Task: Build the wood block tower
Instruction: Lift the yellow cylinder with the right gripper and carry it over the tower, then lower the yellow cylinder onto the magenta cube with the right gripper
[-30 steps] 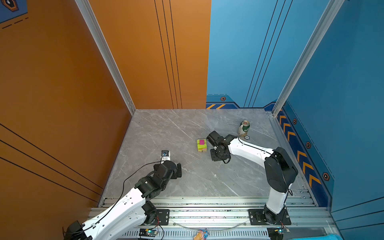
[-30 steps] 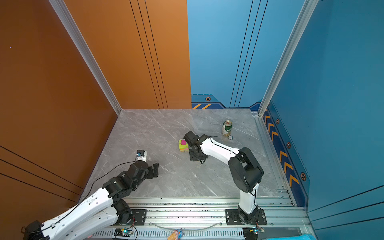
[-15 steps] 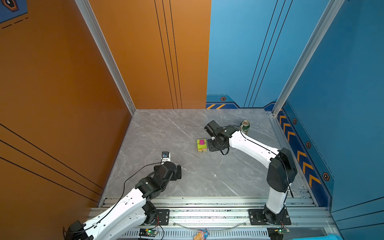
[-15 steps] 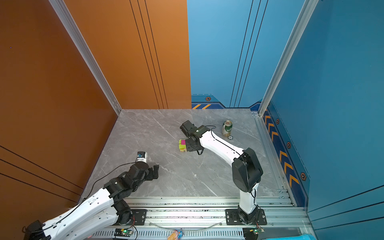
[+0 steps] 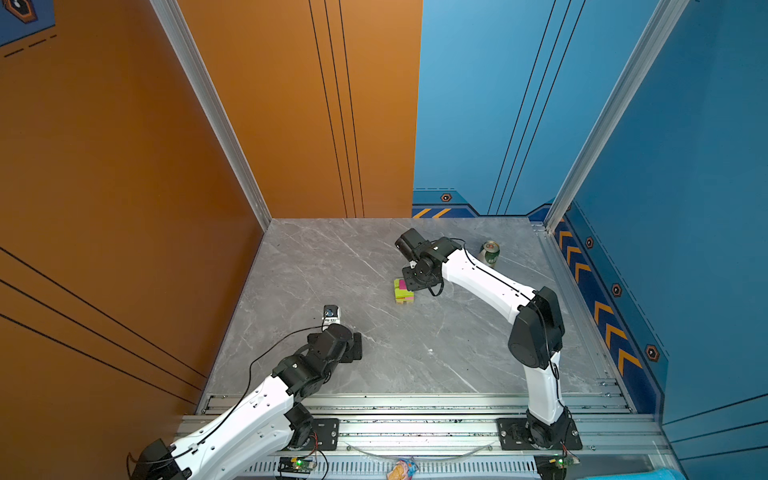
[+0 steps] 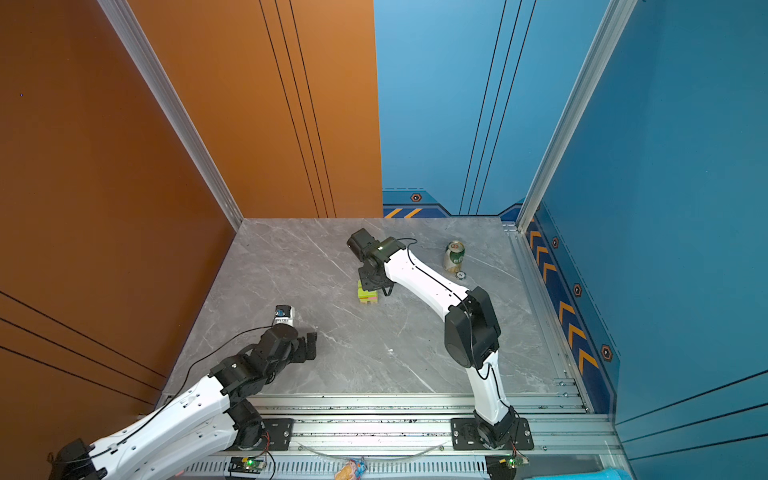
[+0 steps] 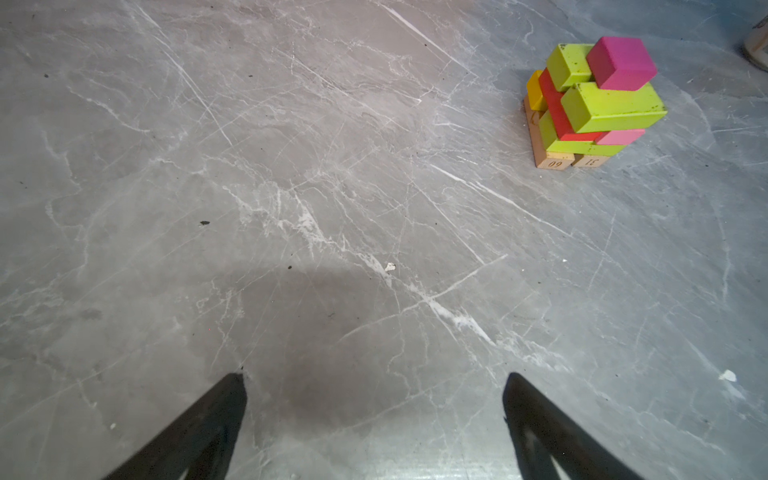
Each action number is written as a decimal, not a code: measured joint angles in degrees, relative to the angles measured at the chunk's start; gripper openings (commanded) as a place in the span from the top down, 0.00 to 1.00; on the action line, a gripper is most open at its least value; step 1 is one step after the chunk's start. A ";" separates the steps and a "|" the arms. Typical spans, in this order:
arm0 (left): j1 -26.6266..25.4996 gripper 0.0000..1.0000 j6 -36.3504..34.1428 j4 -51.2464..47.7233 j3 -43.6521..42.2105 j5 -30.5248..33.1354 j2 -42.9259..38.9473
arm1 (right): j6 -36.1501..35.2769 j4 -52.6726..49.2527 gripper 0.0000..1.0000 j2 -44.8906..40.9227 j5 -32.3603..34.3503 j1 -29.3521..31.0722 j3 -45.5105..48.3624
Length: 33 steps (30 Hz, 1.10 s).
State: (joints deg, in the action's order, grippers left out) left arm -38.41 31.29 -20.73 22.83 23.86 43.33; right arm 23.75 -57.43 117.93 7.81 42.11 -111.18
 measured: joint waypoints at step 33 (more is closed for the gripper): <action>2.23 0.02 0.00 0.39 -1.29 -0.57 -2.21 | -3.02 -8.70 0.71 15.78 1.44 0.74 -20.79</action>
State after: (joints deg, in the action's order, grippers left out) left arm -36.18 31.29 -20.34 21.54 23.29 41.12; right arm 20.73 -66.13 133.71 9.26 42.85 -131.96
